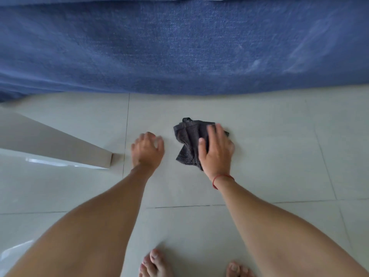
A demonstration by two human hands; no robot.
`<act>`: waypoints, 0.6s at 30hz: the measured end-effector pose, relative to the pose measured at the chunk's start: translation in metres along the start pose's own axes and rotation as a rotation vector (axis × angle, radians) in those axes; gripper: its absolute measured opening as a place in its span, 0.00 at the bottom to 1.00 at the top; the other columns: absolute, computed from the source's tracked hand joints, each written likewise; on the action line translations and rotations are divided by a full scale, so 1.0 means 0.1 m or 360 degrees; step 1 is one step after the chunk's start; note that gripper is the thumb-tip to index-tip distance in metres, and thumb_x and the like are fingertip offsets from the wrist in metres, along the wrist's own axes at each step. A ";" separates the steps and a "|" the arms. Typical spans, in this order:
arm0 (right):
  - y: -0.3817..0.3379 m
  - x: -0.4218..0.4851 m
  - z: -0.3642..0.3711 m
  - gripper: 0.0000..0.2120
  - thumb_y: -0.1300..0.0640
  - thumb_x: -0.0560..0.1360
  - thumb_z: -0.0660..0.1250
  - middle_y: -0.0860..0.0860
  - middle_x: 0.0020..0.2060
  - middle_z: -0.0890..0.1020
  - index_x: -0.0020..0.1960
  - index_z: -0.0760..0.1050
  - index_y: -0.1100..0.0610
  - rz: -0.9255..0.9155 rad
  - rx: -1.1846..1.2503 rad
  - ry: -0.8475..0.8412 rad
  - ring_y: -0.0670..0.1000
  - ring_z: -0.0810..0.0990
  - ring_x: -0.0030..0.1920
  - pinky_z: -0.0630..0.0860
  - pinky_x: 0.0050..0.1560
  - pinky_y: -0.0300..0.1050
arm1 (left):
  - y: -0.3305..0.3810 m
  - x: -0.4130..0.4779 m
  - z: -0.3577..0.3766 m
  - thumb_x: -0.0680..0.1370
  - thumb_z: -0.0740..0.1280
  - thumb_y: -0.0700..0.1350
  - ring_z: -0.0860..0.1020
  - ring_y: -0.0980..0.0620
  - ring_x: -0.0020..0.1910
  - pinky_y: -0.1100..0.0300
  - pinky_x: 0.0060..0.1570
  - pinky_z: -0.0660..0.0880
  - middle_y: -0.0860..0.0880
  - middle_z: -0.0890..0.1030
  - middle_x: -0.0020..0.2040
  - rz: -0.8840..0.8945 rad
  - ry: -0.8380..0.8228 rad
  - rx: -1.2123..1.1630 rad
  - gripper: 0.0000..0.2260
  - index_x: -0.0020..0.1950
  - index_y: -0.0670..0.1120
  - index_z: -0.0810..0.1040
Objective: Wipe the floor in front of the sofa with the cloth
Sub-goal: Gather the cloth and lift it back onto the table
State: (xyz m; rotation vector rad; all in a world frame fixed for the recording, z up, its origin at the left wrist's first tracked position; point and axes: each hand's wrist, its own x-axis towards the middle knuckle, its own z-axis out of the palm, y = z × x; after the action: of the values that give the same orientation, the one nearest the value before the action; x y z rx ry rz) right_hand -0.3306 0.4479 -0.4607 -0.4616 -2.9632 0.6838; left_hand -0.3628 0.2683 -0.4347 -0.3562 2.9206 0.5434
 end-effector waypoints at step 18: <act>-0.09 0.09 -0.41 0.18 0.58 0.78 0.65 0.61 0.64 0.75 0.65 0.68 0.65 0.0989 0.0382 -0.0668 0.63 0.75 0.64 0.72 0.62 0.52 | 0.84 -0.13 0.01 0.78 0.66 0.45 0.82 0.42 0.42 0.49 0.50 0.82 0.38 0.77 0.60 -0.0400 -0.1005 -0.0014 0.20 0.66 0.36 0.68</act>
State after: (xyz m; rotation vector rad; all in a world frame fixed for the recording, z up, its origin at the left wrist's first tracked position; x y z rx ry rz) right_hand -0.3368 0.4600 -0.4202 -1.3947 -3.0216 1.3135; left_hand -0.3724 0.3478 -0.4053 -0.4471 2.2309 0.5138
